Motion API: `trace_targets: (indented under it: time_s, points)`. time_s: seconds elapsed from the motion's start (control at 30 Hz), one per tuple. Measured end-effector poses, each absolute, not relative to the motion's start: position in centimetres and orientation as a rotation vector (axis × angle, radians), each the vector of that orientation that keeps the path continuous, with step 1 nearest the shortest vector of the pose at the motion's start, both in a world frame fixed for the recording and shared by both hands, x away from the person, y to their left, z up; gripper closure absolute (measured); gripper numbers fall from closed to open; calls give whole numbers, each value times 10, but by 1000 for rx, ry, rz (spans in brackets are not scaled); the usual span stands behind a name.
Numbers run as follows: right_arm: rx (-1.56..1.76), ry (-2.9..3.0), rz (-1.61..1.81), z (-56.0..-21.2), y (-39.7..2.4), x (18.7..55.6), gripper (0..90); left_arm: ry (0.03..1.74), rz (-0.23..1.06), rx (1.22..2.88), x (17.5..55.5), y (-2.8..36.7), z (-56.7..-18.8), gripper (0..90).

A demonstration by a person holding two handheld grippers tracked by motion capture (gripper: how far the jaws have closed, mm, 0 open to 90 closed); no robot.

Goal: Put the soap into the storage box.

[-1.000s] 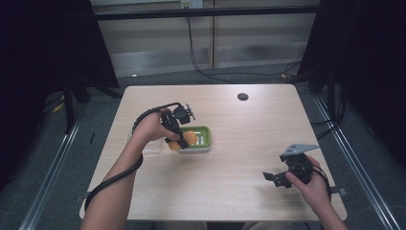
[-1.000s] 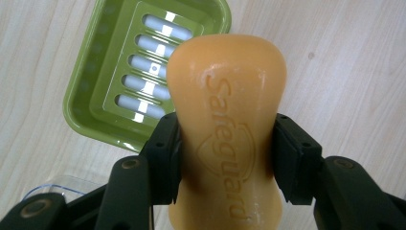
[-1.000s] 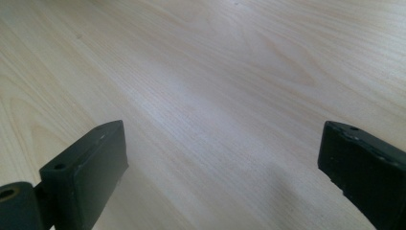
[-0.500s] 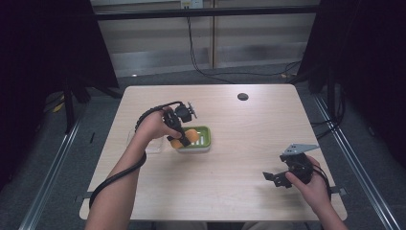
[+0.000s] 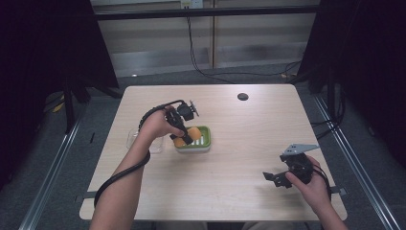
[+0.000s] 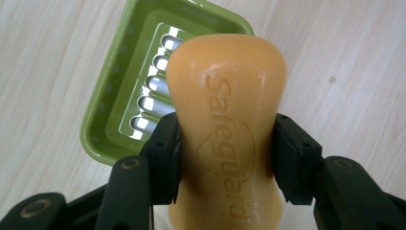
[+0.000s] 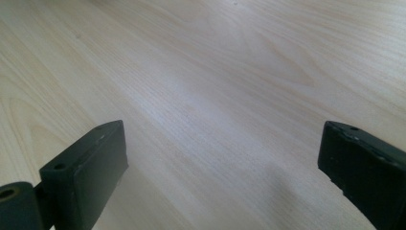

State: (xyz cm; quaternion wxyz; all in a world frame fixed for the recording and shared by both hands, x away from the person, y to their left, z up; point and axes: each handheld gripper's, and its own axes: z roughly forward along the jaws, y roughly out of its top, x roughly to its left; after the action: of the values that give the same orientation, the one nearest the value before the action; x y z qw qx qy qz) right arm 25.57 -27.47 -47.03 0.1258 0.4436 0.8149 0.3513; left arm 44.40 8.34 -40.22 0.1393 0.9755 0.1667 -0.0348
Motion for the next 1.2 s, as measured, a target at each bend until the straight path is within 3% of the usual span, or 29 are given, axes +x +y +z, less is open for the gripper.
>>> trace_targets:
  time_s: [1.2]
  points:
    - [1276,2378,1029,-471,-274,256,25,516,-74,2818,460,77,-409,499]
